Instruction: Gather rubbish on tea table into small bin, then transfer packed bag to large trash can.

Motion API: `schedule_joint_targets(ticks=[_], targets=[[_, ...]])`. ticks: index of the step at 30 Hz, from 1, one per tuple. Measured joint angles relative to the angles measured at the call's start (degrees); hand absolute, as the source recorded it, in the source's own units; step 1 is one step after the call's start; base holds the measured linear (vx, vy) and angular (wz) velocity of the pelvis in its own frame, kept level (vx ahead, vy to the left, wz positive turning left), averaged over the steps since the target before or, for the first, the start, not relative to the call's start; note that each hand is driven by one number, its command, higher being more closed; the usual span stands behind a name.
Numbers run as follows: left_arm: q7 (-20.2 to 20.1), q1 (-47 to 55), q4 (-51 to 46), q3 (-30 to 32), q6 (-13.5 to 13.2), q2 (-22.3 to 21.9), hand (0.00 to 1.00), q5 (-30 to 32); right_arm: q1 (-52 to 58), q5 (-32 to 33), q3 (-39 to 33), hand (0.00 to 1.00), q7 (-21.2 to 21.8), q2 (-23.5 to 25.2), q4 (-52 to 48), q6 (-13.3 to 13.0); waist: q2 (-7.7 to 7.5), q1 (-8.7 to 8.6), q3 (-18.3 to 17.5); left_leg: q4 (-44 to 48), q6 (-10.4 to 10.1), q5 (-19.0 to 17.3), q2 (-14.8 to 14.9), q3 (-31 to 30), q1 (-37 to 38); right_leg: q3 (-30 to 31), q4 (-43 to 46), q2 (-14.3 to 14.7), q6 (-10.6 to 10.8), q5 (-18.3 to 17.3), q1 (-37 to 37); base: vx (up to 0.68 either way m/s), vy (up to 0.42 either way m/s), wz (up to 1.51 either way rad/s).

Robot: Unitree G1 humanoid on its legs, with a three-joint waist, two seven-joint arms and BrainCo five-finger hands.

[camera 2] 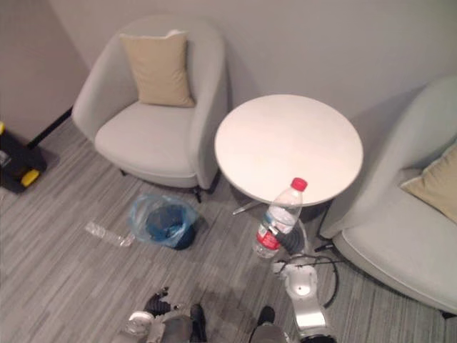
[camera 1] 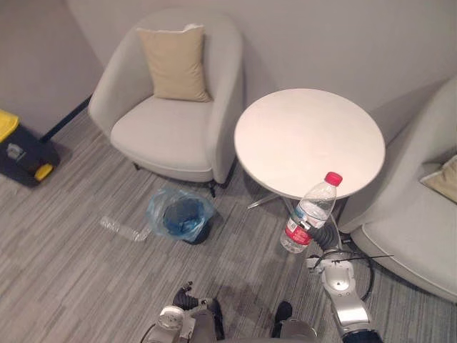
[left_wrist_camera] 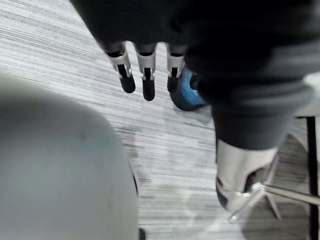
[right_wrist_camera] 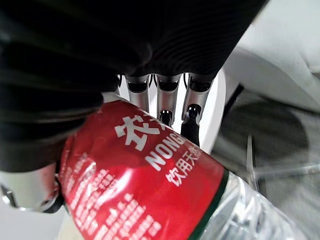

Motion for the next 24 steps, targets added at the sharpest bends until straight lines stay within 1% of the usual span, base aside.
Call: schedule_joint_targets(ticks=[2,5,6,7,8,9,10,11,12,14,15,16,17,18,19,20,21,22,23,24], targets=[[0.3,0.1,0.0,-0.1,-0.1,0.0,0.0,0.0,-0.1,0.1,0.0,1.0,0.0,0.5,0.4,0.0,-0.03,0.0,-0.1,-1.0,0.4,0.0,-1.4,0.1,0.0,0.4,-0.6,-1.1,0.6,0.3,0.5,0.0,0.167,0.56],[0.4,0.2,0.0,0.3,-0.1,0.6,0.0,0.0,-0.3,0.1,1.1,1.0,0.1,1.0,0.8,0.4,-0.17,0.28,-0.2,-0.8,0.6,-0.1,-2.1,0.2,-0.5,1.5,-1.5,-1.3,0.9,0.1,1.4,0.05,0.064,0.41],[0.4,0.2,-0.1,0.4,-0.1,0.7,0.0,0.0,-0.7,0.1,1.4,1.0,0.1,1.0,0.9,0.4,-0.21,0.81,-0.2,0.4,1.4,-0.6,-2.2,0.1,-1.0,1.5,-1.4,-1.4,1.4,-0.3,1.6,0.08,0.02,0.2],[0.4,0.2,-0.1,0.6,-0.2,0.8,0.0,-0.1,-0.8,0.1,1.5,1.0,0.1,1.1,0.9,0.4,-0.22,1.02,-0.2,1.3,1.8,-0.9,-2.1,0.1,-1.3,1.4,-1.2,-1.4,1.7,-0.5,1.6,0.1,0.016,0.06],[0.4,0.2,-0.1,0.8,-0.2,0.8,0.0,-0.2,-1.8,0.1,1.5,1.0,0.2,1.1,1.8,0.4,-0.19,1.22,-0.2,4.2,2.3,-2.8,-1.8,0.1,-2.3,1.3,0.8,-1.6,2.1,-2.1,1.1,0.11,0.019,0.05],[0.5,0.2,-0.2,0.8,-0.3,1.0,0.0,-0.2,-2.2,0.0,1.5,1.0,0.1,0.9,2.3,0.4,-0.23,1.22,-0.2,7.1,2.3,-4.5,-1.6,0.0,-3.3,1.3,4.3,-2.2,2.3,-3.8,0.2,0.13,0.027,0.07],[0.5,0.2,-0.2,0.8,-0.4,1.1,0.0,-0.2,-2.3,0.0,1.5,1.0,0.1,0.9,2.4,0.4,-0.29,1.22,-0.3,8.2,2.5,-5.1,-1.6,-0.2,-3.6,1.4,5.9,-2.5,2.6,-4.4,-0.3,0.16,0.029,0.18],[0.8,0.1,-0.1,0.7,-0.4,1.3,0.0,-0.4,-2.2,0.0,1.5,1.0,0.1,0.9,3.0,0.6,-0.64,1.09,0.0,10.7,2.9,-6.5,-1.9,-1.4,-3.6,1.4,10.5,-3.5,3.1,-5.7,-0.7,0.14,0.023,0.18],[0.9,0.1,-0.1,0.7,-0.4,1.3,0.0,-0.4,-2.1,0.0,1.5,1.0,0.1,0.9,3.0,0.7,-0.64,1.09,-0.1,11.0,2.9,-6.8,-2.1,-1.8,-3.5,1.8,11.9,-3.6,2.9,-5.9,-1.1,0.18,0.036,0.31],[1.6,0.3,0.1,0.7,-0.3,1.5,0.0,-0.7,-1.9,0.0,1.4,1.0,0.1,0.8,3.0,0.9,-0.92,0.38,-0.1,10.0,3.3,-7.4,-3.1,-4.5,-1.5,5.5,23.0,-4.3,0.4,-6.0,-4.4,0.24,0.05,0.64],[1.9,0.7,0.0,0.8,-0.2,1.6,0.0,-1.0,-1.8,-0.1,1.5,1.0,0.1,0.9,3.1,0.9,-0.9,-0.94,-0.1,9.4,3.3,-7.4,-2.5,-7.4,0.1,9.2,27.4,-2.5,0.0,-8.9,-6.7,0.3,-0.037,0.87],[1.9,0.7,0.2,0.8,-0.1,1.6,0.0,-1.2,-1.7,-0.1,1.7,1.0,0.1,0.9,3.1,0.8,-1.01,-1.03,0.0,8.7,3.3,-7.4,-2.3,-8.3,0.8,10.4,27.0,-0.8,-0.1,-10.3,-6.9,0.24,-0.099,0.9],[1.9,0.6,0.7,0.8,-0.1,1.9,0.0,-1.3,-1.5,-0.1,1.9,1.0,0.2,0.8,3.1,0.8,-1.03,-1.03,0.0,7.7,3.3,-7.4,-2.0,-9.8,1.8,11.9,26.0,1.8,-0.6,-11.8,-7.7,0.23,-0.138,0.81],[1.9,0.3,1.5,1.0,0.0,1.9,0.0,-1.3,-1.5,-0.1,1.9,1.0,0.4,0.7,3.5,0.8,-0.96,-1.2,0.3,6.3,3.2,-7.3,-1.9,-12.1,3.5,13.7,23.5,5.5,-1.3,-12.2,-8.8,0.22,-0.146,1.07],[1.9,0.0,2.3,1.2,0.0,1.7,0.0,-1.2,-1.5,-0.1,1.9,1.0,0.6,0.3,3.9,0.8,-1.14,-1.46,0.5,5.0,2.8,-7.1,-2.1,-14.2,5.4,14.4,20.2,8.0,-1.7,-11.8,-9.5,0.22,-0.154,0.97],[1.9,0.1,2.4,1.2,0.0,1.7,0.0,-1.2,-1.4,-0.1,1.8,1.0,0.7,0.2,4.0,0.8,-1.22,-1.56,0.5,4.6,2.7,-7.0,-2.3,-14.8,5.9,14.6,18.6,8.5,-1.9,-11.2,-9.7,0.27,-0.215,1.22],[1.8,0.2,2.6,1.5,0.0,1.6,0.0,-1.1,-0.9,0.1,1.2,1.0,0.8,-0.2,4.0,0.8,-2.0,-1.73,0.2,4.6,1.9,-7.1,-3.6,-17.2,6.7,15.9,13.4,8.7,-4.0,-4.2,-9.8,0.19,-0.152,0.92],[1.9,0.2,2.8,1.6,-0.1,1.3,0.0,-1.1,-0.8,0.1,1.1,1.0,0.9,-0.4,4.0,0.8,-1.78,-1.92,0.2,4.6,1.5,-7.4,-3.7,-17.6,6.8,15.5,13.7,8.7,-5.2,-3.9,-9.6,0.28,-0.198,1.06],[1.9,0.2,3.2,2.3,-0.1,-0.2,0.0,-1.1,-0.4,0.1,0.7,1.0,1.0,-1.8,4.0,0.8,0.1,-1.64,-0.2,4.5,0.6,-7.5,-2.4,-18.8,6.7,13.1,13.1,9.1,-5.8,-3.5,-8.6,0.23,-0.137,0.55],[1.8,0.2,3.2,2.9,-0.2,-0.6,0.0,-1.0,-0.5,0.1,0.7,1.0,1.2,-2.1,4.0,0.8,0.87,-1.35,-0.1,4.1,0.2,-7.4,-1.8,-18.6,6.6,12.0,12.8,9.4,-5.8,-3.4,-8.3,0.3,-0.189,0.64]])
